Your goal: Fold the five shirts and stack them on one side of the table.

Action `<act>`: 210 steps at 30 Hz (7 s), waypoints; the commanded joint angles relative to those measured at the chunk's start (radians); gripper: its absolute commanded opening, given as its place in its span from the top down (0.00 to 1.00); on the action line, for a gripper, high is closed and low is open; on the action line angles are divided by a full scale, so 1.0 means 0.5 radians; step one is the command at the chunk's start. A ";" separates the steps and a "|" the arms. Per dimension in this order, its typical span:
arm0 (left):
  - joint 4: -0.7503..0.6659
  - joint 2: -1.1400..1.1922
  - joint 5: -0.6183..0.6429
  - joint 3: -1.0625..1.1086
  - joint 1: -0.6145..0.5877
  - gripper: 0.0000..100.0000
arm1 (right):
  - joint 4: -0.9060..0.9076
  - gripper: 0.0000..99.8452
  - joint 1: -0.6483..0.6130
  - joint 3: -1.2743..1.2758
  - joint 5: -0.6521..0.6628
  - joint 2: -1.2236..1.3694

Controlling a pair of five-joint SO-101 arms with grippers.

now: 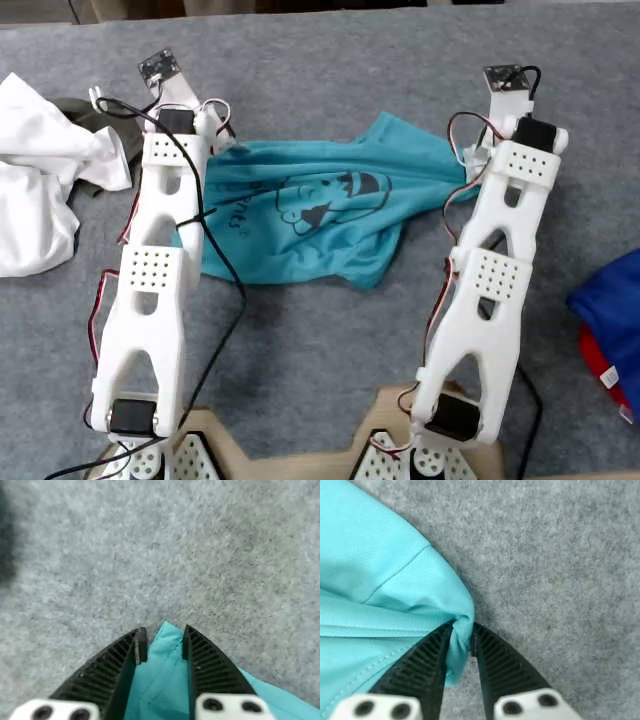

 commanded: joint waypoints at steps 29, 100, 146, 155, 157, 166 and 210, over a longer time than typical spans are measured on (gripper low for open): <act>0.034 -0.020 0.003 -0.086 0.058 0.98 | -0.028 0.99 0.005 -0.078 0.021 -0.017; 0.598 -0.057 -0.003 -0.377 -0.187 0.98 | -1.467 0.96 -0.643 0.517 0.973 0.173; 0.574 -0.054 -0.006 -0.377 -0.187 0.98 | -1.752 0.80 -0.456 0.661 0.080 -0.213; 0.580 -0.054 -0.006 -0.377 -0.187 0.98 | -1.685 0.81 -0.471 0.879 0.273 -0.210; 0.577 -0.054 -0.006 -0.377 -0.187 0.98 | -1.577 0.85 -0.477 0.870 0.301 -0.222; 0.577 -0.054 -0.006 -0.377 -0.187 0.98 | -1.181 1.00 -0.450 0.514 0.304 -0.229; 0.571 -0.054 -0.006 -0.377 -0.181 0.98 | -1.623 0.75 -0.542 0.845 -0.055 -0.238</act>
